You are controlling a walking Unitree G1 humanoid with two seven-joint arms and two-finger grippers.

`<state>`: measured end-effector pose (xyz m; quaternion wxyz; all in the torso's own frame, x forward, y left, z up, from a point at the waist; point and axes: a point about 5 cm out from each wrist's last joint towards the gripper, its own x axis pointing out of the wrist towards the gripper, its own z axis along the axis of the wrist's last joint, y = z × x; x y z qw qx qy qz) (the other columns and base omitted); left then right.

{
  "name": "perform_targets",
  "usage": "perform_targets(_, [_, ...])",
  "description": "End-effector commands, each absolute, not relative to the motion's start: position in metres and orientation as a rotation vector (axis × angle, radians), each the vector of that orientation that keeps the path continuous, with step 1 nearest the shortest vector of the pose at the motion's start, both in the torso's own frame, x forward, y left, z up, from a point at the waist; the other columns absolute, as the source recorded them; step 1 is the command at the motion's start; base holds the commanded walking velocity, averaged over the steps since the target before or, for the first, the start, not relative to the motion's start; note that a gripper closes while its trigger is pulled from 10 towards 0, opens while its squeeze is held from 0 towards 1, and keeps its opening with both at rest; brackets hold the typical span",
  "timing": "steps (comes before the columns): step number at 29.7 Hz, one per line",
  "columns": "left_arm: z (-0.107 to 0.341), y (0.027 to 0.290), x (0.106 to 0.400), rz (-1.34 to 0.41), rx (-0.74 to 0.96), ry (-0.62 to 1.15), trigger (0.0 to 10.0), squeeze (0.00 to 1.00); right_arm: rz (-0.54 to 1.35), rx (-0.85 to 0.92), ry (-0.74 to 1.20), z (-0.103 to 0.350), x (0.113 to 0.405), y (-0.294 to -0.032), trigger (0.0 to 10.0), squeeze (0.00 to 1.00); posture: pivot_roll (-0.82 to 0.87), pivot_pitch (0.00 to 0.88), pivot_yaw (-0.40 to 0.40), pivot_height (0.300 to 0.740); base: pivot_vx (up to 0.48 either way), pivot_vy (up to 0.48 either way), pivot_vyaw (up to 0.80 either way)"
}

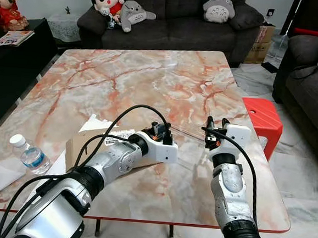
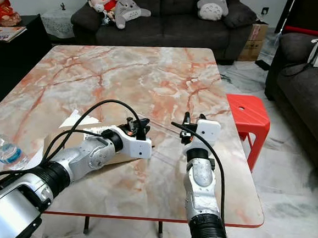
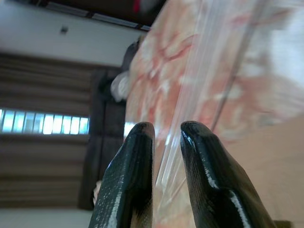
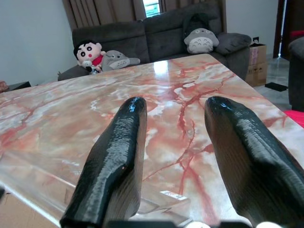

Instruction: Picking trash to rubbish bin

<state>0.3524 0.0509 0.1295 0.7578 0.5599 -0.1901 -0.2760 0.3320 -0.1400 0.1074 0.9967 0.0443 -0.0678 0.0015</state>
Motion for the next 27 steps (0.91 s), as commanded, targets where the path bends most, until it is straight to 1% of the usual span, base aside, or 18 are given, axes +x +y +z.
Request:
perform_targets(1, [0.131, 0.061, 0.358, -0.519, 1.143, -0.361, 10.0, 0.00, 0.005, 0.104, -0.147, 0.111, 0.334, -0.137, 10.0, 0.00, 0.08, 0.012, 0.090, 0.740, 0.000, 0.000, 0.00])
perform_targets(2, [0.132, 0.065, 0.361, -0.461, 1.082, -0.340, 10.0, 0.00, 0.002, 0.108, -0.153, 0.112, 0.334, -0.138, 10.0, 0.00, 0.08, 0.012, 0.090, 0.740, 0.000, 0.000, 0.00])
perform_targets(3, [0.133, 0.067, 0.361, -0.445, 1.064, -0.333, 10.0, 0.00, 0.001, 0.109, -0.156, 0.112, 0.334, -0.138, 10.0, 0.00, 0.08, 0.010, 0.088, 0.740, 0.000, 0.000, 0.00])
perform_targets(4, [0.134, 0.070, 0.363, -0.403, 1.005, -0.308, 10.0, 0.00, 0.000, 0.109, -0.156, 0.112, 0.334, -0.139, 10.0, 0.00, 0.08, 0.010, 0.088, 0.740, 0.000, 0.000, 0.00])
perform_targets(9, [0.140, 0.072, 0.365, -0.340, 0.947, -0.331, 10.0, 0.00, 0.001, 0.107, -0.160, 0.113, 0.334, -0.139, 10.0, 0.00, 0.08, 0.008, 0.084, 0.740, 0.000, 0.000, 0.00])
perform_targets(15, [0.138, 0.069, 0.364, -0.361, 0.940, -0.329, 10.0, 0.00, 0.002, 0.105, -0.161, 0.113, 0.335, -0.139, 10.0, 0.00, 0.08, 0.008, 0.084, 0.740, 0.000, 0.000, 0.00])
perform_targets(16, [0.137, 0.065, 0.361, -0.405, 0.935, -0.345, 10.0, 0.00, 0.003, 0.105, -0.160, 0.113, 0.335, -0.139, 10.0, 0.00, 0.07, 0.000, 0.085, 0.740, 0.000, 0.000, 0.00])
perform_targets(18, [0.134, 0.055, 0.355, -0.520, 0.860, -0.340, 10.0, 0.00, 0.004, 0.105, -0.160, 0.113, 0.335, -0.140, 10.0, 0.00, 0.07, 0.000, 0.086, 0.740, 0.000, 0.000, 0.00])
perform_targets(20, [0.136, 0.051, 0.351, -0.547, 0.869, -0.393, 10.0, 0.00, 0.005, 0.105, -0.160, 0.113, 0.335, -0.139, 10.0, 0.00, 0.07, 0.000, 0.087, 0.740, 0.000, 0.000, 0.00])
perform_targets(23, [0.135, 0.051, 0.349, -0.569, 0.805, -0.377, 10.0, 0.00, 0.008, 0.103, -0.160, 0.112, 0.334, -0.138, 10.0, 0.00, 0.06, 0.000, 0.089, 0.740, 0.000, 0.000, 0.00])
perform_targets(24, [0.135, 0.052, 0.349, -0.574, 0.746, -0.350, 10.0, 1.00, 0.008, 0.103, -0.160, 0.112, 0.334, -0.138, 10.0, 0.00, 0.06, 0.000, 0.088, 0.740, 0.000, 0.000, 0.00])
perform_targets(25, [0.135, 0.053, 0.349, -0.574, 0.712, -0.338, 10.0, 1.00, 0.008, 0.103, -0.160, 0.112, 0.333, -0.138, 10.0, 0.00, 0.06, 0.000, 0.087, 0.740, 0.000, 0.000, 0.00])
perform_targets(27, [0.136, 0.058, 0.351, -0.553, 0.702, -0.329, 10.0, 1.00, 0.007, 0.100, -0.158, 0.111, 0.332, -0.140, 10.0, 0.00, 0.06, 0.000, 0.086, 0.740, 0.000, 0.000, 0.00])
